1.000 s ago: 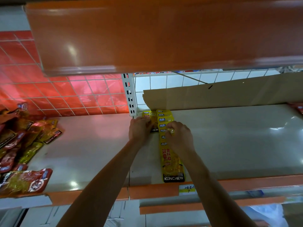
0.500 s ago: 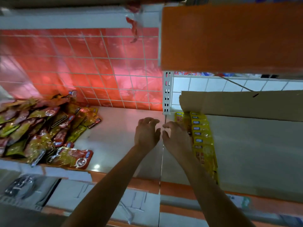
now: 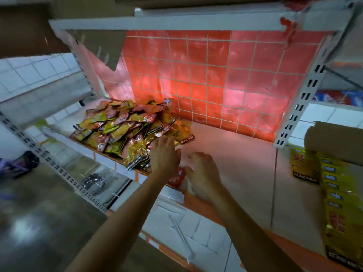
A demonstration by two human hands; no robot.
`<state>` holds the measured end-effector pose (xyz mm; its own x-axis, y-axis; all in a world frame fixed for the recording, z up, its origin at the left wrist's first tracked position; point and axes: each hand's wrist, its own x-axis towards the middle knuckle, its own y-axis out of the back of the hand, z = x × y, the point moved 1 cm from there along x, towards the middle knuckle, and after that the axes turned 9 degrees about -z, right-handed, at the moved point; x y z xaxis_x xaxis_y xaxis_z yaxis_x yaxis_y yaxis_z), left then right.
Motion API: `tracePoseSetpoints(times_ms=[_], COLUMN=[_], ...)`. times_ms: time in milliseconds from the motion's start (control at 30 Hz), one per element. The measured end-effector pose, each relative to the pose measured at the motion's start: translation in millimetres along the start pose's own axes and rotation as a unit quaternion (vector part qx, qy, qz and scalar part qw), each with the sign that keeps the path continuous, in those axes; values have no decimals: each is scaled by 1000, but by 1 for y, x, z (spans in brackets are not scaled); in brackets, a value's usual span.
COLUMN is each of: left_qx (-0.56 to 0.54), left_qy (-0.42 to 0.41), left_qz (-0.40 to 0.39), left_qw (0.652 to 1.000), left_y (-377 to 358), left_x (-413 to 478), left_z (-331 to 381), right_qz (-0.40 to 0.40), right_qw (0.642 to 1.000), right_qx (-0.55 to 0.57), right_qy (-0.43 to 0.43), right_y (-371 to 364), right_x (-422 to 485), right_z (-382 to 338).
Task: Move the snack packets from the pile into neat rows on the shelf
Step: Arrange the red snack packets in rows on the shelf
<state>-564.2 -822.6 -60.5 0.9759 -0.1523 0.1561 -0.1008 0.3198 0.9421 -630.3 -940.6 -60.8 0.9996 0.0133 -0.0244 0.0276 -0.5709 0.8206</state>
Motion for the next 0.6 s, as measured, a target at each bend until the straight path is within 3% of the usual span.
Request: tracePoseSetpoints(times_ms=[167,300,600], left_qx=[-6,-28,18], left_qy=[39,47,37], left_qz=[16,41,18], left_qw=[999,998,999], left_y=[10,20,32], left_x=[14,29,89], left_z=[-40,-55,-89], right_qz=[-24,-25,-10], right_qw=[999,997,994], right_qx=[25,-67,-54], right_qy=[17,16,-89], right_y=[-28,-45,-36], right_x=[13,25,49], right_z=[-30,-38,-38])
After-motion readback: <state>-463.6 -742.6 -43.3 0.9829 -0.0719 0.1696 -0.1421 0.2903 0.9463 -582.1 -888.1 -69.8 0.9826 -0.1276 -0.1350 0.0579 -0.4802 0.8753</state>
